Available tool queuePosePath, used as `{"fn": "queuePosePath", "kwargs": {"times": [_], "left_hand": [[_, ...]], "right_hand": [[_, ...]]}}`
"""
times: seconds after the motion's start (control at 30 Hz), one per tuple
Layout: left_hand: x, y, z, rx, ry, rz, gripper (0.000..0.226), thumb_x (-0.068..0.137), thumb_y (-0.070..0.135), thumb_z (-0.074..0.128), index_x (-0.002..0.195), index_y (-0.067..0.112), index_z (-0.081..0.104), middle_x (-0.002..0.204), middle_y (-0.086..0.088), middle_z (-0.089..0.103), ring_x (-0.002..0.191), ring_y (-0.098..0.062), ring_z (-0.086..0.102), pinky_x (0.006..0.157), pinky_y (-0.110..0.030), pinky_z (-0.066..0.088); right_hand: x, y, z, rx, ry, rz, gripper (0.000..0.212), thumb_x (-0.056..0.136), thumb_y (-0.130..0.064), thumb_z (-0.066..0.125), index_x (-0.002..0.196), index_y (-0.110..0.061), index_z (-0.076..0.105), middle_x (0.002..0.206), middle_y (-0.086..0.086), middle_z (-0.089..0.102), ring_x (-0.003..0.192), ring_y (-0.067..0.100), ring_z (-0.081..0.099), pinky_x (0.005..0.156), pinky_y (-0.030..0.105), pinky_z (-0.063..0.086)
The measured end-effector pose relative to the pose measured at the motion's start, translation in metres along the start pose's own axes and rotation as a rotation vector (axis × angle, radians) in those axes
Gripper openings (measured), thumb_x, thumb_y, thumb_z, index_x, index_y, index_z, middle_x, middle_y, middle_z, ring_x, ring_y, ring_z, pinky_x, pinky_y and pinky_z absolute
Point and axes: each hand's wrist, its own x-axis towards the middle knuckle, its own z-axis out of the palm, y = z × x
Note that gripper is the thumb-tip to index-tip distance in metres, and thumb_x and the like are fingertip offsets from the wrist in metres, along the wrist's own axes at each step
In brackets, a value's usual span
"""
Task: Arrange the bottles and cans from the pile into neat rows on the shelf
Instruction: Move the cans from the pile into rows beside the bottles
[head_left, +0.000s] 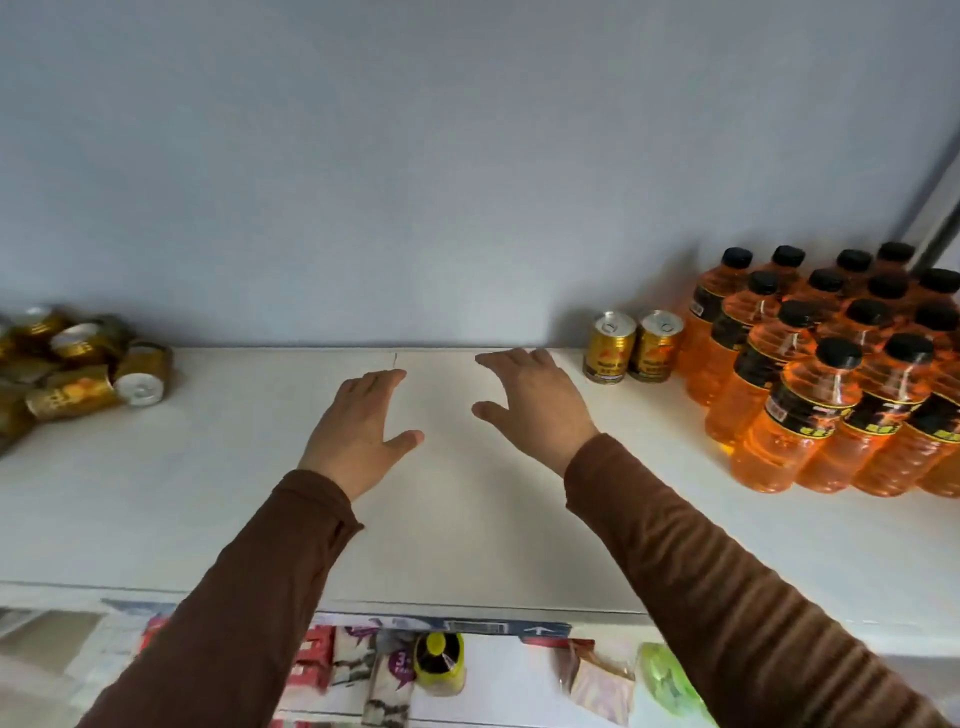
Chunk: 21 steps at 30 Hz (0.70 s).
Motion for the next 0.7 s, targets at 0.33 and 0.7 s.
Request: {"fn": "queuePosePath", "kwargs": {"times": [0.33,0.7], "left_hand": [[-0.081,-0.160,-0.074,0.025,0.060,-0.032,0.072,0.088,0.042,0.068,0.148,0.020,0.037,0.149,-0.001,0.042,0.136,-0.020,0.034,0.111,-0.032,0.032],[-0.095,-0.275,-0.122,0.004,0.102,-0.111,0.072,0.087,0.041,0.070,0.148,0.021,0.037,0.150,0.000,0.040,0.137,-0.019,0.032,0.112,-0.034,0.031]], "right_hand": [[0.005,-0.181,0.085,0.096,0.054,0.005,0.059,0.091,-0.042,0.061,0.144,-0.027,0.044,0.139,-0.004,0.053,0.125,0.023,0.044,0.100,0.037,0.041],[0.053,-0.291,0.142,0.139,0.015,-0.042,0.063,0.091,-0.041,0.062,0.148,-0.025,0.039,0.140,-0.003,0.051,0.126,0.024,0.042,0.102,0.038,0.042]]}}
